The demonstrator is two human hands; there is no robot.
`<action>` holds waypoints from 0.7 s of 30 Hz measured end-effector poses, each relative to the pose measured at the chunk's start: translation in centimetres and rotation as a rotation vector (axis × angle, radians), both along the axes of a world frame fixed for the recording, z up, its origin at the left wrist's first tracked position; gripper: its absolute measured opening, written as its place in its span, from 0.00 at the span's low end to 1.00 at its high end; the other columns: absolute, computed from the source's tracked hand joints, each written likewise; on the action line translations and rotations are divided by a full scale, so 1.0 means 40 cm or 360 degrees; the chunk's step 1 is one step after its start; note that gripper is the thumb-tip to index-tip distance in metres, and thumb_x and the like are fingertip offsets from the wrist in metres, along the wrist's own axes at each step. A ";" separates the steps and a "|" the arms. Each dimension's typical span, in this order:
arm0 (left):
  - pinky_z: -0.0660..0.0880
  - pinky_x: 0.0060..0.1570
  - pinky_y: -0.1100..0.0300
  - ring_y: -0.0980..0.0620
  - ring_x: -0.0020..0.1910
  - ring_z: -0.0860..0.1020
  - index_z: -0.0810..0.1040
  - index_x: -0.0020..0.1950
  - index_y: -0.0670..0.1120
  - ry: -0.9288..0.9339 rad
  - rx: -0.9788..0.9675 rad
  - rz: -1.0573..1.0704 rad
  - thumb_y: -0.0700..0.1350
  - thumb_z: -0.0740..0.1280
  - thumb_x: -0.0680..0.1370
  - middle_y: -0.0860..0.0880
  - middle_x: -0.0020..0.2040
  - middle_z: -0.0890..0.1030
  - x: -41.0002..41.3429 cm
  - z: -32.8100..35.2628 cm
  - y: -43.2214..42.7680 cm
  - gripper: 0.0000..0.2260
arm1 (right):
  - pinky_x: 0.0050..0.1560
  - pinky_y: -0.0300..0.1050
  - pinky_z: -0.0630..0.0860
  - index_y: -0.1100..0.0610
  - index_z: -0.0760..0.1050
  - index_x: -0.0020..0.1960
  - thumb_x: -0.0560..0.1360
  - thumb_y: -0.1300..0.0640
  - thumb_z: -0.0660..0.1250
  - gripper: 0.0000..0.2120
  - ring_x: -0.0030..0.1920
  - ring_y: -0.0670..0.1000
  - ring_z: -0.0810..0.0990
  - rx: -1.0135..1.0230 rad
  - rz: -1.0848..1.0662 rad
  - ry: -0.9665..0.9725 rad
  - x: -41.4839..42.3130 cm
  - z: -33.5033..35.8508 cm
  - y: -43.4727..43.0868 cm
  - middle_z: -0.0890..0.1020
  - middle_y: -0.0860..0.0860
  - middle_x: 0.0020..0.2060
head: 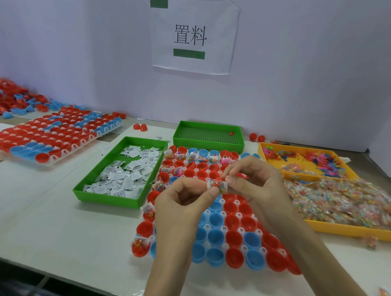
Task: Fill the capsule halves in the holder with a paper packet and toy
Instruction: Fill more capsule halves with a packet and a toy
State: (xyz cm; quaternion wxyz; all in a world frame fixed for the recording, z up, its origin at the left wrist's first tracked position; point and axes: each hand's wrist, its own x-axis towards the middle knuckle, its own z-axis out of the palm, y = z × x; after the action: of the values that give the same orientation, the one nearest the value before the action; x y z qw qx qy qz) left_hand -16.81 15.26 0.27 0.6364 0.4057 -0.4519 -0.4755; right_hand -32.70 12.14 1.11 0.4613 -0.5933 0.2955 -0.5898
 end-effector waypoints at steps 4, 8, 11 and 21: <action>0.78 0.39 0.67 0.52 0.38 0.84 0.86 0.43 0.52 0.0036 0.0036 -0.0002 0.46 0.78 0.64 0.48 0.36 0.85 0.010 0.001 -0.003 0.09 | 0.48 0.45 0.81 0.56 0.82 0.45 0.69 0.53 0.79 0.10 0.45 0.52 0.83 0.0012 0.0099 0.0087 -0.003 0.003 0.007 0.82 0.52 0.43; 0.78 0.39 0.66 0.52 0.38 0.84 0.86 0.42 0.48 -0.0077 0.0031 -0.0055 0.41 0.78 0.68 0.47 0.36 0.85 0.017 -0.004 -0.005 0.05 | 0.46 0.40 0.80 0.61 0.80 0.44 0.68 0.63 0.77 0.08 0.41 0.50 0.84 -0.0044 -0.0037 0.0189 0.002 0.000 0.008 0.84 0.51 0.39; 0.78 0.40 0.66 0.51 0.38 0.85 0.86 0.42 0.46 -0.0169 0.0019 -0.0085 0.39 0.77 0.70 0.46 0.37 0.86 0.031 -0.001 -0.008 0.04 | 0.46 0.39 0.81 0.62 0.80 0.42 0.67 0.64 0.76 0.07 0.40 0.50 0.85 -0.0063 -0.0112 0.0238 0.008 -0.001 0.012 0.85 0.52 0.37; 0.78 0.41 0.67 0.53 0.42 0.85 0.88 0.47 0.51 -0.0446 -0.0059 -0.0374 0.44 0.77 0.66 0.48 0.41 0.87 0.122 0.049 0.007 0.10 | 0.46 0.43 0.81 0.49 0.82 0.41 0.67 0.59 0.77 0.07 0.43 0.53 0.85 -0.0179 -0.0001 0.0233 0.047 0.000 0.045 0.86 0.55 0.41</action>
State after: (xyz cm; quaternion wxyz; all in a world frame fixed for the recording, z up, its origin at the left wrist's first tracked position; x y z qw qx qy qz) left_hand -11.91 15.54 2.21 0.5148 0.4007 -0.5890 -0.4770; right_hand -30.82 13.92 1.11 0.4043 -0.6596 0.2950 -0.5608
